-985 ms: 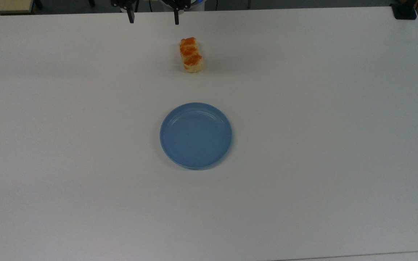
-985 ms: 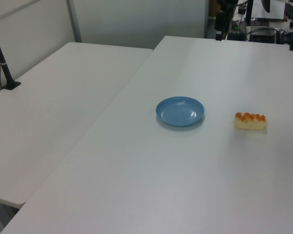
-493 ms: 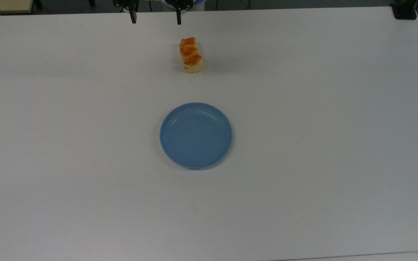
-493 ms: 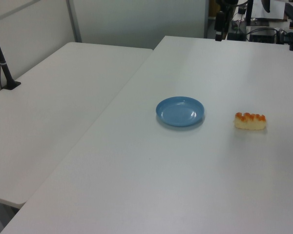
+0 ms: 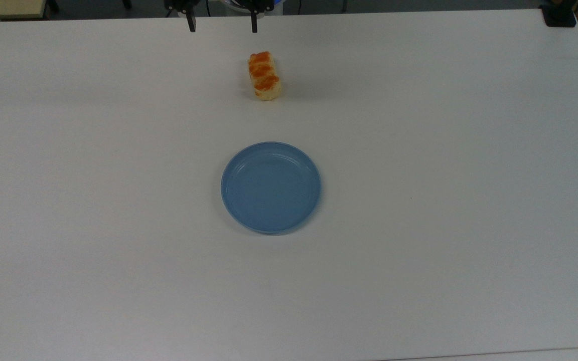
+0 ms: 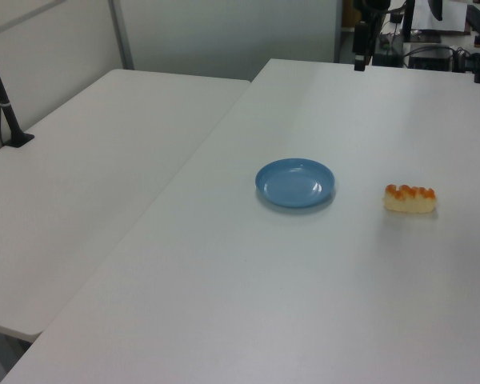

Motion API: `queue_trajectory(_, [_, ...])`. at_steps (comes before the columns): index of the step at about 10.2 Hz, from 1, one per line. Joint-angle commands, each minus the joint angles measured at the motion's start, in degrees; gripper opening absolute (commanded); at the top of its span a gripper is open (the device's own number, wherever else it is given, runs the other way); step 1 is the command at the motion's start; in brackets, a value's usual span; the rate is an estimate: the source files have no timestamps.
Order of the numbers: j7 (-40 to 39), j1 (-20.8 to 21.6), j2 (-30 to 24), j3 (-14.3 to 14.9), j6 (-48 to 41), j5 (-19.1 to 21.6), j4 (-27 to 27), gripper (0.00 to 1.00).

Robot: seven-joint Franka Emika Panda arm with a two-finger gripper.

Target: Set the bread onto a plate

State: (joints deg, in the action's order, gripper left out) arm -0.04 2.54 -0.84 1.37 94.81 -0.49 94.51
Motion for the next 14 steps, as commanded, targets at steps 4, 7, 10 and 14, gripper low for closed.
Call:
queue_trajectory(4, [-0.66, 0.45, -0.39, 0.12, -3.15, 0.4, 12.6, 1.0])
queue_trajectory(7, [-0.58, 2.2, -0.13, 0.12, 6.31, -3.19, 23.5, 1.0])
queue_trajectory(10, [-0.58, 4.04, 0.14, -1.53, 11.95, -4.69, 29.83, 1.0])
queue_trajectory(14, [2.14, 6.42, -5.21, -3.65, 23.64, -6.02, 42.31, 1.0])
